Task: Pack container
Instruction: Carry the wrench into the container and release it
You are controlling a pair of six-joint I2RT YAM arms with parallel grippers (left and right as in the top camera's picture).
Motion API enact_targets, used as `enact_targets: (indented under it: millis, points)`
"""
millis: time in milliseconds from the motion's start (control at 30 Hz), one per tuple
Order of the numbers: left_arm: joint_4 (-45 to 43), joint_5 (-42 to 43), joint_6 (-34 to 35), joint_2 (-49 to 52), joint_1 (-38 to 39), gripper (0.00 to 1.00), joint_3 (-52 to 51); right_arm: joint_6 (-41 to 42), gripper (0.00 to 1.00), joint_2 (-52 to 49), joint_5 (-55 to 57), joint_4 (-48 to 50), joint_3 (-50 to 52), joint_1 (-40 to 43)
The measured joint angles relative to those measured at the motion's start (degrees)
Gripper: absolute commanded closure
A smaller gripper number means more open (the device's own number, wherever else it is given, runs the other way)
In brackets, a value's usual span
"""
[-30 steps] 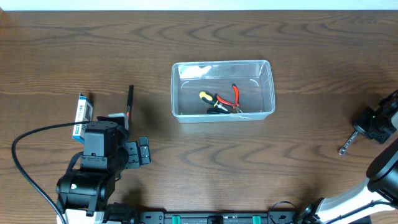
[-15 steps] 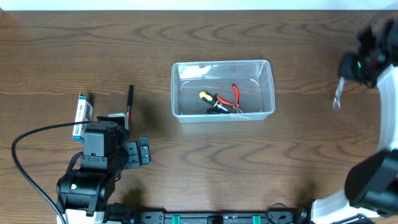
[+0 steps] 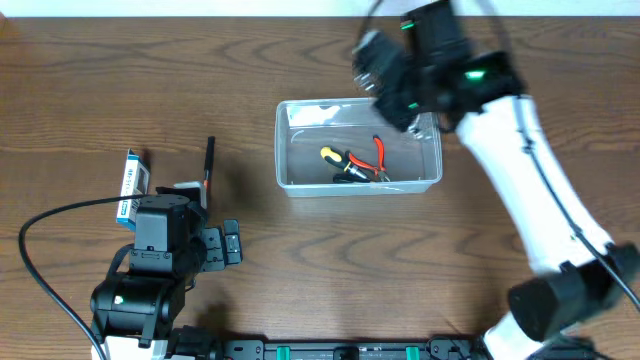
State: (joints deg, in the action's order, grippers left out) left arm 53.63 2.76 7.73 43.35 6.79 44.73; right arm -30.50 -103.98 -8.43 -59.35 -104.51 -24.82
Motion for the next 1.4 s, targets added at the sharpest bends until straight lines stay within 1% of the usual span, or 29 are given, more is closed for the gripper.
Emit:
enact_targets:
  millis: [100,300,400,533,667,733,800,900,1000,1133,1200,1233,1267,1300,1400]
  points:
    - [0.0,0.0,0.0,0.0,0.0,0.02,0.0,-3.28,0.99,-4.98,-0.2,-0.15,0.0,-1.79]
    - [0.0,0.0,0.0,0.0,0.0,0.02,0.0,-7.08,0.99,-15.13,-0.22,-0.33,0.07,-1.84]
    - [0.0,0.0,0.0,0.0,0.0,0.02,0.0,-7.87,0.99,-18.12,-0.22,-0.79,0.15,-1.46]
    - [0.0,0.0,0.0,0.0,0.0,0.02,0.0,-8.92,0.98,-19.71,-0.55,-1.7,0.22,-0.85]
    - [0.0,0.0,0.0,0.0,0.0,0.02,0.0,-9.77,0.87,-19.74,-0.79,-2.69,0.22,-0.57]
    - [0.0,0.02,0.0,0.0,0.0,0.02,0.0,-10.14,0.77,-19.74,-0.85,-3.04,0.22,-0.55]
    - [0.0,0.0,0.0,0.0,0.0,0.02,0.0,-10.43,0.75,-19.74,-0.92,-3.06,0.22,-0.52]
    - [0.0,0.02,0.0,0.0,0.0,0.02,0.0,-10.8,0.67,-19.74,-1.05,-2.99,0.22,-0.5]
    - [-0.02,0.0,0.0,0.0,0.0,0.02,0.0,-10.93,0.62,-19.74,-1.07,-2.89,0.22,-0.31]
    - [0.0,0.0,0.0,0.0,0.0,0.02,0.0,-10.14,0.58,-19.74,-1.05,-2.78,-0.09,0.31]
    - [0.31,0.0,0.0,0.04,0.0,0.02,0.11,-9.01,0.51,-19.74,-1.01,-3.02,-1.22,0.63]
    - [1.03,0.02,0.0,0.26,0.0,0.02,0.46,-8.2,0.43,-19.74,-0.85,-3.32,-2.51,0.92]
    - [2.12,0.02,0.0,0.7,0.0,0.02,1.36,-7.17,0.07,-19.71,-0.52,-3.63,-3.82,1.18]
    - [3.61,0.0,0.0,1.44,0.0,0.02,2.86,-6.08,0.01,-19.65,0.17,-3.76,-5.66,1.62]
    - [9.11,-0.39,0.0,5.6,-0.24,0.02,10.86,-1.7,0.01,-17.84,2.95,-3.78,-10.99,3.37]
